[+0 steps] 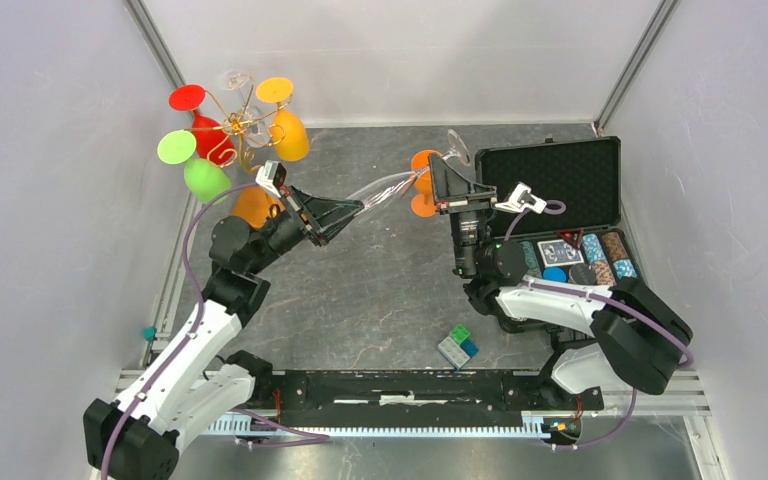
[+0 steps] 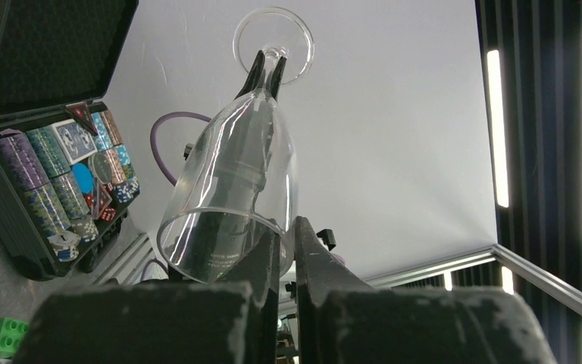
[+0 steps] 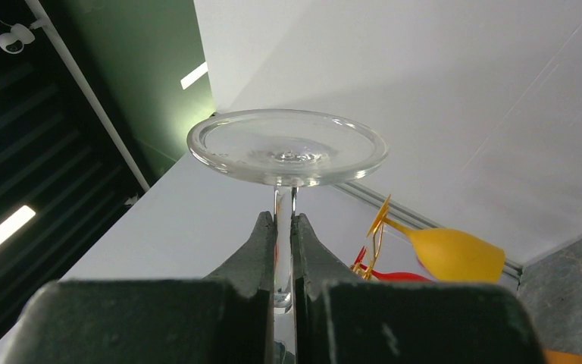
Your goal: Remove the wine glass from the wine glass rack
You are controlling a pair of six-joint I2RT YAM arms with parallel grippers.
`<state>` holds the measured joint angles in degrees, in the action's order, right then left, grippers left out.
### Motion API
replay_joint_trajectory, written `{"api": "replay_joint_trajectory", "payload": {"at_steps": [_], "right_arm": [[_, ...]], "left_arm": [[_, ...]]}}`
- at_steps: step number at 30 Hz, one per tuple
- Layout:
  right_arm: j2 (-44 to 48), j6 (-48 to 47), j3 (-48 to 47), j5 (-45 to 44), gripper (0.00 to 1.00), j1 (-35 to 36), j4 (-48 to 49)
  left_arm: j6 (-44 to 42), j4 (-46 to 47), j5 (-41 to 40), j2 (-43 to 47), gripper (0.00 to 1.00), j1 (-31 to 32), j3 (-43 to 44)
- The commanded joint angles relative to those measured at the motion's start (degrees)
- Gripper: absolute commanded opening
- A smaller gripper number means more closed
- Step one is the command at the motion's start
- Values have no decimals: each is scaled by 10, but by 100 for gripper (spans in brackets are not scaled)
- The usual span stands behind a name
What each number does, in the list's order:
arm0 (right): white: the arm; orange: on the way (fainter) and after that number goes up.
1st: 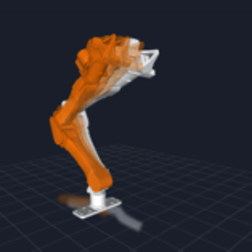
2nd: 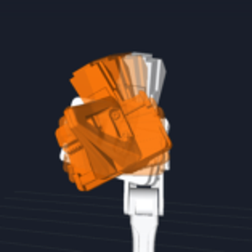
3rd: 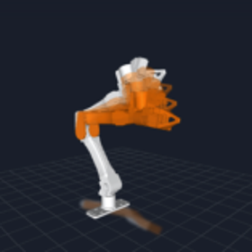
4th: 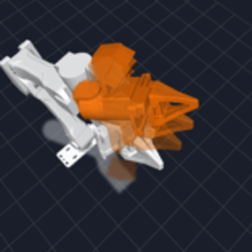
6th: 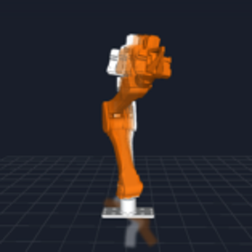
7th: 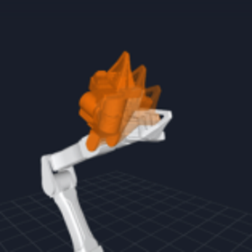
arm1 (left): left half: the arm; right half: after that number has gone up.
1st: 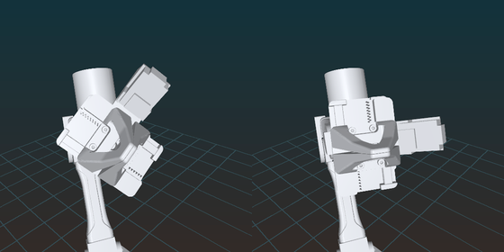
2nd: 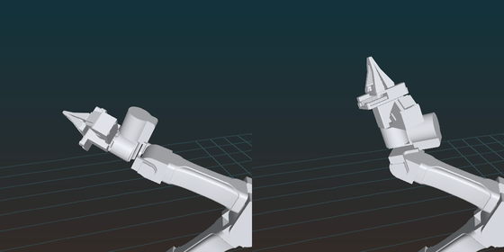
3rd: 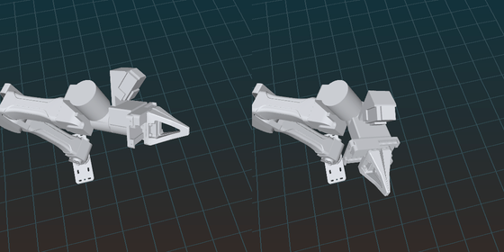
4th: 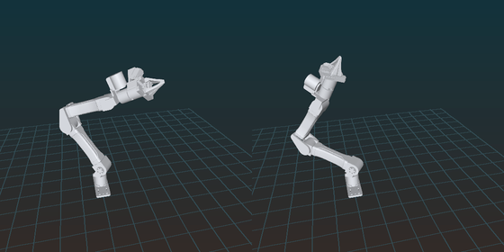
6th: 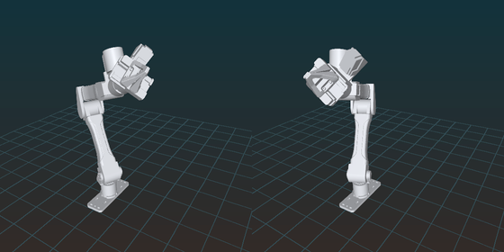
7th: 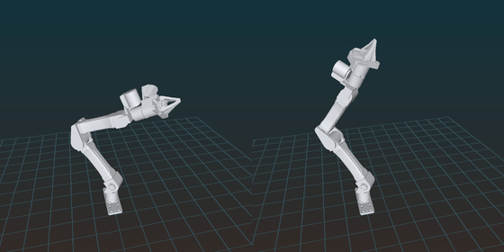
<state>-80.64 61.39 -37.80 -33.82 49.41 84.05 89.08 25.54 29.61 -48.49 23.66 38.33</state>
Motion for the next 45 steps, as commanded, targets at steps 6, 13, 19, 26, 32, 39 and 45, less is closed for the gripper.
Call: {"api": "replay_joint_trajectory", "payload": {"at_steps": [6, 13, 19, 26, 32, 39, 45], "right_arm": [[-1, -11, 13, -10, 0, 5, 268], [0, -13, 19, -18, 0, 6, 262], [19, -16, 27, -15, 0, 6, 214], [58, -9, 40, 10, 14, 6, 141], [70, -3, 43, 29, 32, 6, 120], [55, 19, 42, 49, 43, 6, 139], [47, 19, 48, 64, 50, 6, 156]], "left_arm": [[-64, 21, -27, -4, 27, 3, 15], [-87, 12, -27, -10, 29, 3, 17], [-105, -5, -33, -11, 3, 3, 19], [-151, -48, -50, 2, 2, 4, 36], [-179, -85, -58, 5, 2, 3, 64], [-180, -86, -57, -3, 2, 4, 91], [-187, -80, -56, -33, 2, 3, 127]]}}
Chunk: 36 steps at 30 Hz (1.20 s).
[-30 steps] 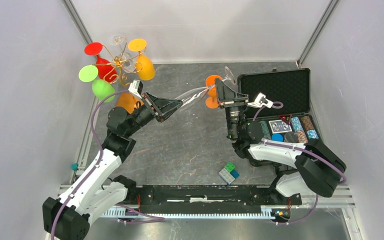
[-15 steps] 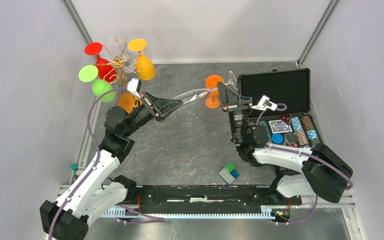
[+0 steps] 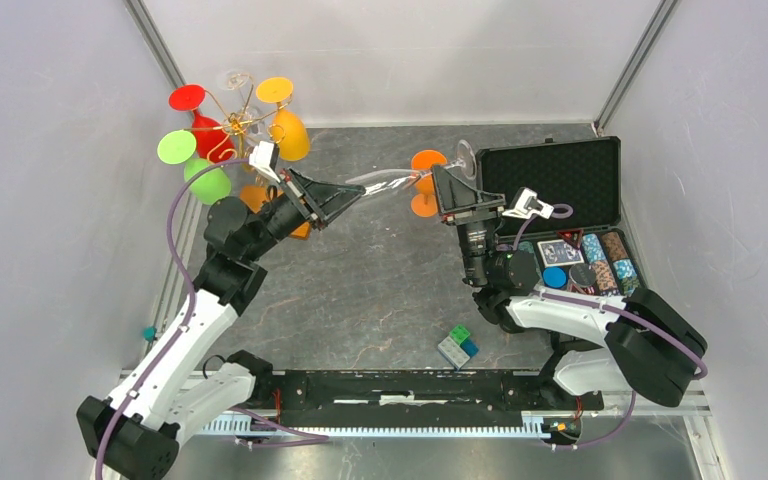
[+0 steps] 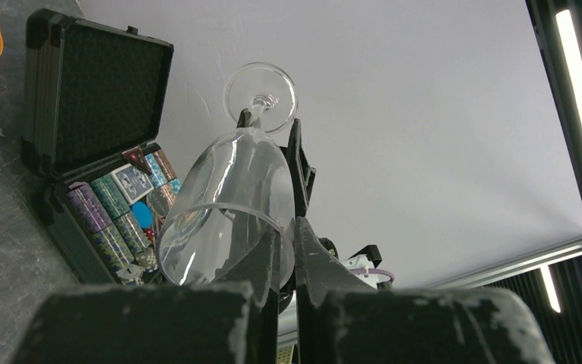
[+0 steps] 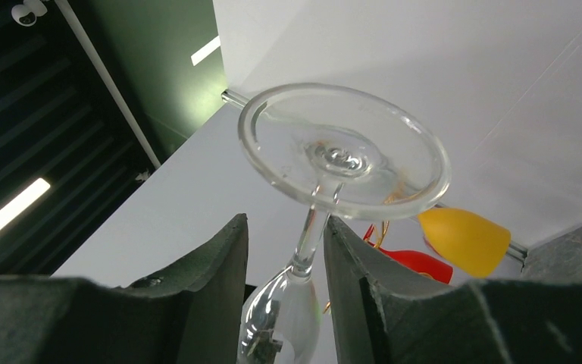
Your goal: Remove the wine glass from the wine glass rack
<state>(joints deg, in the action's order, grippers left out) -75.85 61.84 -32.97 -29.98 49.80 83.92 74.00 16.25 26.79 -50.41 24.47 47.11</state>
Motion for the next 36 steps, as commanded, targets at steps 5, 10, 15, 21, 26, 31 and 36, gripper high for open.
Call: {"api": "replay_joint_trajectory", "payload": {"at_steps": [5, 10, 15, 21, 26, 31, 36], "right_arm": [[8, 7, 8, 30, 63, 2, 143], [29, -9, 22, 31, 76, 3, 111], [48, -15, 49, 25, 79, 2, 100], [128, -67, 93, 55, 79, 2, -12], [233, -180, 98, 72, 79, 2, -234], [310, -260, 109, 70, 79, 3, -383], [381, -271, 142, 46, 79, 3, -486]], "left_arm": [[-65, -6, -41, -24, 2, -4, 68], [-127, -69, -63, -31, 2, -5, 113], [-202, -156, -89, -40, 2, -4, 156], [-321, -360, -121, -83, 2, -5, 250], [-398, -478, -174, -128, 2, 12, 317], [-462, -586, -289, -216, 2, 66, 409], [-514, -712, -341, -370, 2, 91, 581]]}}
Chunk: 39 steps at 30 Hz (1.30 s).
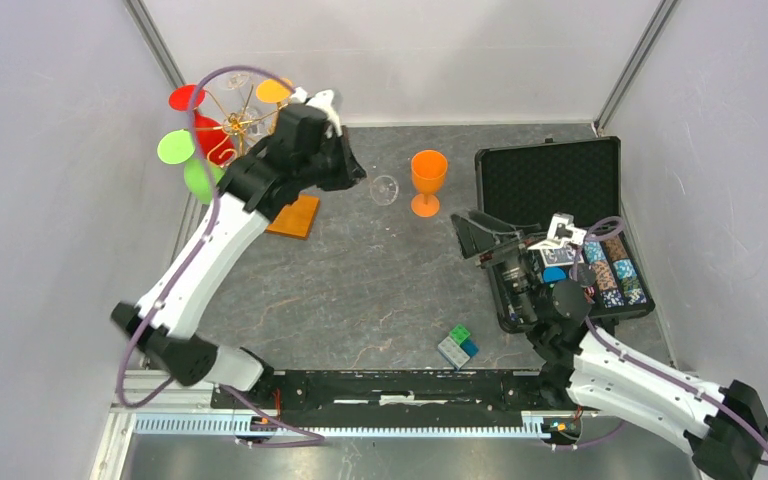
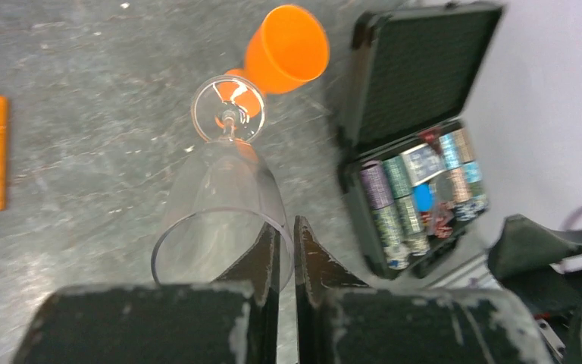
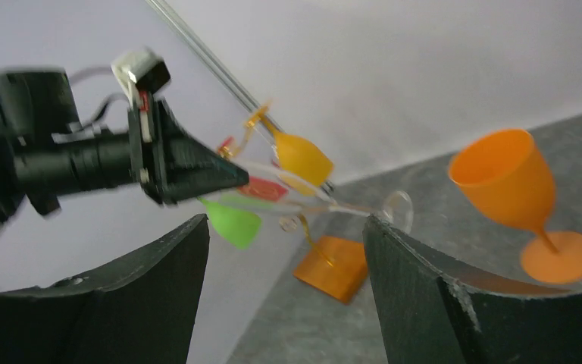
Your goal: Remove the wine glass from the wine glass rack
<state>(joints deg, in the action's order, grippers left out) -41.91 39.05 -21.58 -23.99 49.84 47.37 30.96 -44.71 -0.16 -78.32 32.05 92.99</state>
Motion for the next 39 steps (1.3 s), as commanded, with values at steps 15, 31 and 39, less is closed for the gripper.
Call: {"api": "replay_joint_trajectory", "payload": {"at_steps": [15, 31, 39], "right_arm": [[217, -24, 88, -88, 78, 2, -342], [217, -5, 82, -72, 78, 2, -380], [218, -4, 81, -73, 78, 2, -384]], "left_arm": [[-114, -225, -94, -396, 2, 20, 403], [-124, -223, -60, -467, 16, 12, 467], [-127, -224, -44, -467, 37, 4, 491]]}}
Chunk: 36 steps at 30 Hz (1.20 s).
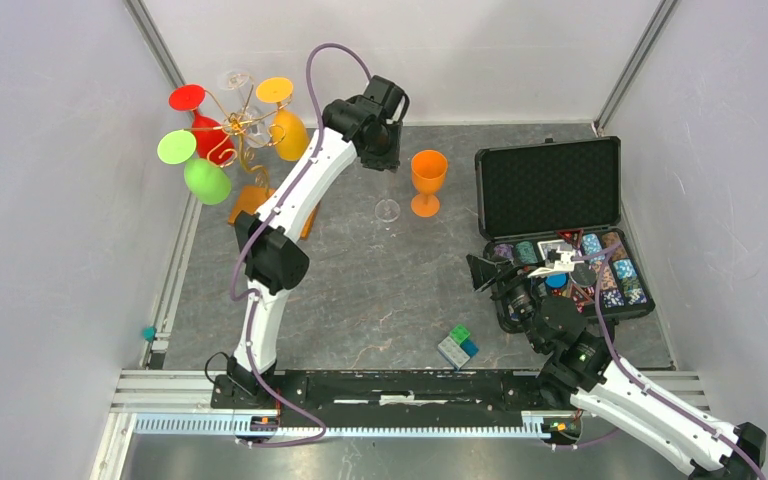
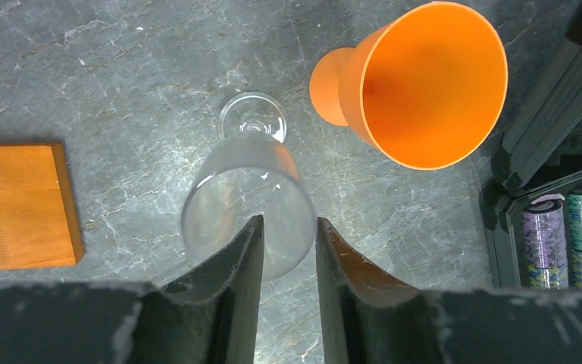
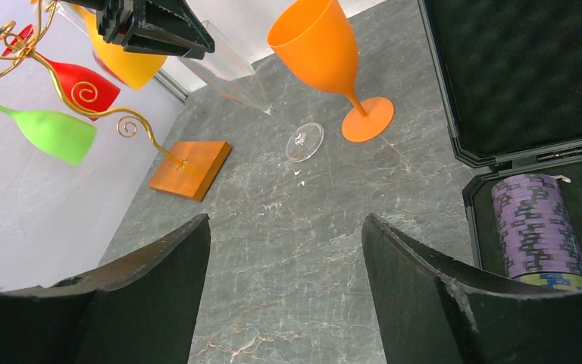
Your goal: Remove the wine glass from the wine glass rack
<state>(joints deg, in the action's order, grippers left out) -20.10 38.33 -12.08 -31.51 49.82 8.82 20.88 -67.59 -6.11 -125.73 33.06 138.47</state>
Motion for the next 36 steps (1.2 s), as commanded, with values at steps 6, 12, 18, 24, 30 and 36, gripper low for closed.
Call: {"api": "replay_joint_trajectory", "payload": {"at_steps": [6, 12, 18, 24, 30, 36], "right_arm": [[-7, 2, -19, 5, 78, 3, 1], [-8, 5, -20, 7, 78, 3, 1], [-3, 15, -14, 7, 78, 2, 1], [-5, 19, -11, 6, 78, 3, 1], [-10, 21, -6, 7, 78, 2, 12], [-22, 19, -6, 16, 78, 2, 21]], "left_arm": [[-34, 7, 28, 49, 58, -10, 45], [-69, 29, 27, 132, 86, -11, 23], [-94, 79, -48, 257, 100, -15, -67], [-64, 122, -78, 396, 100, -82, -157], [9, 146, -19, 522, 100, -291, -264], [42, 115, 82, 536, 100, -491, -320]]}}
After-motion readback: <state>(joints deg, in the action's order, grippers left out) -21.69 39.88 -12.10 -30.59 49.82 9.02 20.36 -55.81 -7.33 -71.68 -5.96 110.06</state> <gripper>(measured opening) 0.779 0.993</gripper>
